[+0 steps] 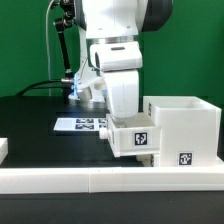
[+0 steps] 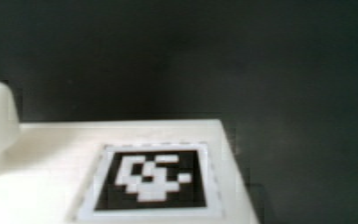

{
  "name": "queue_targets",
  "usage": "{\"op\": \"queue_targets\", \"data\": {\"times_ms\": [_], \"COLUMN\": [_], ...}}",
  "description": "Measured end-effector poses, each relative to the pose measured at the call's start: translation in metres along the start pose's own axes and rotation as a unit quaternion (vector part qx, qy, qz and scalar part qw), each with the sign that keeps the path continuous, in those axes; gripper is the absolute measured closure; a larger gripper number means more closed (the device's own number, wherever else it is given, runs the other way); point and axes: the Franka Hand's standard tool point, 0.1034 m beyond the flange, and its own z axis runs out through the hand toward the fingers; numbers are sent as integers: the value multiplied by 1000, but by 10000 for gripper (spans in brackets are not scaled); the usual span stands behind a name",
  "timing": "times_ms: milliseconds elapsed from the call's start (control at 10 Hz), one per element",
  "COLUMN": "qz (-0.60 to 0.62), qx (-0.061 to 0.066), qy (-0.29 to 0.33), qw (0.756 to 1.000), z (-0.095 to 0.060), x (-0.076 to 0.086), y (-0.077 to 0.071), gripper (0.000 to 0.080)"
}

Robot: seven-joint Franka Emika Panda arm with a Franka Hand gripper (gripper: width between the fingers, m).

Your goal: Assemble drawer

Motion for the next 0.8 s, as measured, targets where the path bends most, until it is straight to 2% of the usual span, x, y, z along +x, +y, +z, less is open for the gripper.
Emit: {"op": "queue_targets", "data": {"times_ms": [300,800], "qz": [-22,-21], "qx": [-6,-6], "qy": [-7,-7], "qw": [1000,1000], "z": [0,0], "x": [-1,-1], "y": [2,3], "gripper": [757,757]}}
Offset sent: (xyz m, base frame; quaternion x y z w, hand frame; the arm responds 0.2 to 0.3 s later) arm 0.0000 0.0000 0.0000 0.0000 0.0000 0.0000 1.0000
